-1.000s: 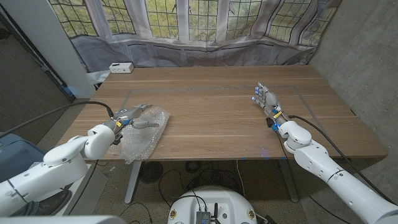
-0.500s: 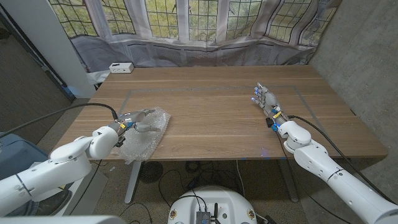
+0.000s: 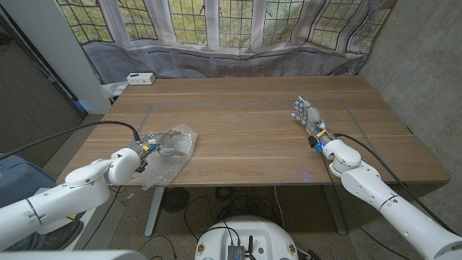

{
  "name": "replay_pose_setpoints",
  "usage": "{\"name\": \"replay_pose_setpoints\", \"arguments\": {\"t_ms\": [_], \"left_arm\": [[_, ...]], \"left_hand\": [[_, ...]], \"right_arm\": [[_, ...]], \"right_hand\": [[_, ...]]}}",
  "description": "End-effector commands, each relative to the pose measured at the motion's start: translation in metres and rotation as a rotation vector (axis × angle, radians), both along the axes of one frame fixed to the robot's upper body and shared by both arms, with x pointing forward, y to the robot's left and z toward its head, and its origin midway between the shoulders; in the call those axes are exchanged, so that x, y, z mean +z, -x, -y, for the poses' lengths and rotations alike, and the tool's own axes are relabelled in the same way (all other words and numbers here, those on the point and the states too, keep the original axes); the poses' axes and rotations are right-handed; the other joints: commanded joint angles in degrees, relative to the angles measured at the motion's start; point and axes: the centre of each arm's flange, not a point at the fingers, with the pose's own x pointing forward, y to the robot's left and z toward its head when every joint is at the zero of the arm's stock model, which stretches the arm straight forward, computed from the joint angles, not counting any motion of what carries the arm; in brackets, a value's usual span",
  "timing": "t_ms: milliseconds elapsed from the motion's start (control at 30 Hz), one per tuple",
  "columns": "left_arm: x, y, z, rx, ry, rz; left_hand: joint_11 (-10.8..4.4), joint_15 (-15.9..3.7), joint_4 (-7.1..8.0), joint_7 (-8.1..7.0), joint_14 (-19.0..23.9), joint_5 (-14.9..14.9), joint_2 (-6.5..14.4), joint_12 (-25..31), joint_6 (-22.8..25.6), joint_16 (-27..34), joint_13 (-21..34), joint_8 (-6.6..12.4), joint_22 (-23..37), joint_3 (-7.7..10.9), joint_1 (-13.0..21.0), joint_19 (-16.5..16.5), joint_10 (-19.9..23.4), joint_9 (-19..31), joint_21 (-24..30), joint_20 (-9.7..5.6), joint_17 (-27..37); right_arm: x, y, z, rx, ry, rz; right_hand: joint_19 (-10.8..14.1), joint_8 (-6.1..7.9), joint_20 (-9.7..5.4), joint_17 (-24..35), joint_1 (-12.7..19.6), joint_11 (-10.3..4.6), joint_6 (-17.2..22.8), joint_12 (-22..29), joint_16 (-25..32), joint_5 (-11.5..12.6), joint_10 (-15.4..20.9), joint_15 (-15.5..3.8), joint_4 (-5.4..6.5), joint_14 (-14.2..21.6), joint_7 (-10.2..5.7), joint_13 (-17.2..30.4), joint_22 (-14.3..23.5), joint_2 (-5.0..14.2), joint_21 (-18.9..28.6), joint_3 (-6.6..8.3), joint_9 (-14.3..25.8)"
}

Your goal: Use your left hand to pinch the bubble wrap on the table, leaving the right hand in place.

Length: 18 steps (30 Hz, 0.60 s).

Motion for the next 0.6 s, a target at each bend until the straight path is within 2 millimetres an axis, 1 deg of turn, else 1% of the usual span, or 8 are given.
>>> {"name": "replay_pose_setpoints", "arguments": {"t_ms": [33, 67, 100, 200, 400, 500, 567, 600], "left_arm": [[-0.009, -0.007, 0.007, 0.03, -0.022, -0.072], [-0.009, -0.007, 0.007, 0.032, -0.023, -0.074], [-0.009, -0.007, 0.007, 0.036, -0.025, -0.079], [-0.01, -0.007, 0.009, 0.044, -0.032, -0.08], [-0.011, -0.009, 0.013, 0.045, -0.033, -0.089], [-0.012, -0.009, 0.016, 0.046, -0.028, -0.088], [-0.012, -0.009, 0.017, 0.043, -0.017, -0.086], [-0.012, -0.009, 0.017, 0.044, -0.01, -0.083]], "left_hand": [[0.45, 0.31, -0.02, 0.9, 2.8, -0.3, 0.3, 1.1, 2.3, 0.7, 0.1, 0.69, 0.2, 1.55, 6.3, 5.8, 2.3, 0.2, 1.7, 0.05, 0.1], [0.39, 0.2, 0.0, 1.08, 3.3, -0.4, 0.3, 1.3, 2.7, 0.7, 0.0, 0.75, 0.2, 1.69, 7.2, 6.8, 2.8, 0.2, 1.9, 0.06, 0.1], [0.39, 0.01, 0.11, 1.57, 4.2, -0.7, 0.2, 1.5, 3.9, 0.8, 0.0, 0.93, 0.1, 1.91, 9.3, 9.1, 3.4, 0.2, 2.3, 0.14, 0.0], [0.25, -0.22, 0.27, 2.31, 5.2, -1.0, 0.3, 1.9, 5.5, 0.9, 0.0, 1.22, 0.1, 2.09, 11.0, 11.1, 4.5, 0.2, 2.7, 0.14, 0.0], [0.38, 0.01, 0.35, 3.01, 5.5, -1.2, 0.9, 1.9, 6.1, 0.7, 0.0, 1.12, 0.1, 2.49, 12.9, 12.8, 5.0, 0.2, 2.9, 0.19, 0.0], [0.83, 0.01, 0.24, 3.82, 6.6, -1.6, 2.4, 2.0, 7.0, 0.8, 0.0, 0.99, 0.1, 3.46, 16.3, 15.3, 5.6, 0.3, 3.2, 0.12, 0.0], [1.24, 0.08, 0.04, 4.33, 8.0, -1.8, 3.3, 2.1, 7.6, 0.9, 0.1, 0.83, 0.1, 4.17, 19.6, 18.3, 6.4, 0.4, 3.8, 0.0, 0.0], [1.18, 0.02, 0.0, 5.15, 9.0, -1.8, 3.8, 2.2, 8.1, 0.9, 0.1, 0.59, 0.1, 4.53, 22.9, 21.8, 6.9, 0.5, 4.6, 0.03, 0.0]], "right_arm": [[-0.001, -0.001, 0.0, 0.002, -0.004, 0.001], [-0.001, -0.001, 0.0, 0.002, -0.002, 0.001], [-0.001, -0.001, 0.0, 0.0, -0.002, 0.001], [-0.002, 0.0, 0.0, 0.0, -0.008, 0.003], [-0.003, 0.001, 0.0, -0.004, -0.008, 0.008], [-0.004, 0.002, 0.001, -0.004, -0.009, 0.008], [-0.004, 0.002, 0.002, -0.003, -0.012, 0.007], [-0.005, 0.002, 0.002, -0.003, -0.013, 0.008]], "right_hand": [[0.1, 0.38, 0.23, 0.2, 0.4, 0.09, 0.3, 0.0, 0.1, 0.0, 0.4, 0.37, -0.03, 0.3, 0.02, 0.3, 0.2, -0.08, -0.1, -0.04, 0.2], [0.1, 0.41, 0.27, 0.2, 0.4, 0.07, 0.3, 0.0, 0.1, 0.0, 0.4, 0.37, -0.03, 0.3, 0.0, 0.3, 0.2, -0.08, -0.1, -0.04, 0.2], [0.1, 0.4, 0.29, 0.2, 0.4, 0.1, 0.3, 0.0, 0.1, 0.0, 0.4, 0.41, -0.03, 0.4, 0.01, 0.3, 0.2, -0.07, -0.1, -0.04, 0.2], [0.0, 0.39, 0.38, 0.2, 0.4, 0.1, 0.3, 0.1, 0.1, 0.0, 0.7, 0.39, -0.04, 0.4, 0.02, 0.3, 0.2, -0.06, -0.1, -0.05, 0.2], [0.0, 0.4, 0.52, 0.2, 0.4, 0.06, 0.3, 0.1, 0.1, 0.0, 0.7, 0.6, -0.04, 0.4, -0.02, 0.3, 0.2, -0.05, -0.1, -0.06, 0.2], [0.0, 0.43, 0.59, 0.2, 0.4, 0.05, 0.4, 0.1, 0.1, 0.0, 0.8, 0.7, -0.04, 0.4, -0.07, 0.3, 0.2, -0.05, -0.1, -0.08, 0.2], [0.0, 0.43, 0.6, 0.2, 0.4, 0.09, 0.4, 0.1, 0.1, 0.0, 0.8, 0.65, -0.04, 0.4, -0.15, 0.3, 0.2, -0.04, -0.1, -0.08, 0.2], [0.0, 0.43, 0.61, 0.2, 0.4, 0.03, 0.5, 0.1, 0.1, 0.0, 0.8, 0.66, -0.04, 0.4, -0.12, 0.3, 0.2, -0.03, -0.1, -0.08, 0.2]]}}
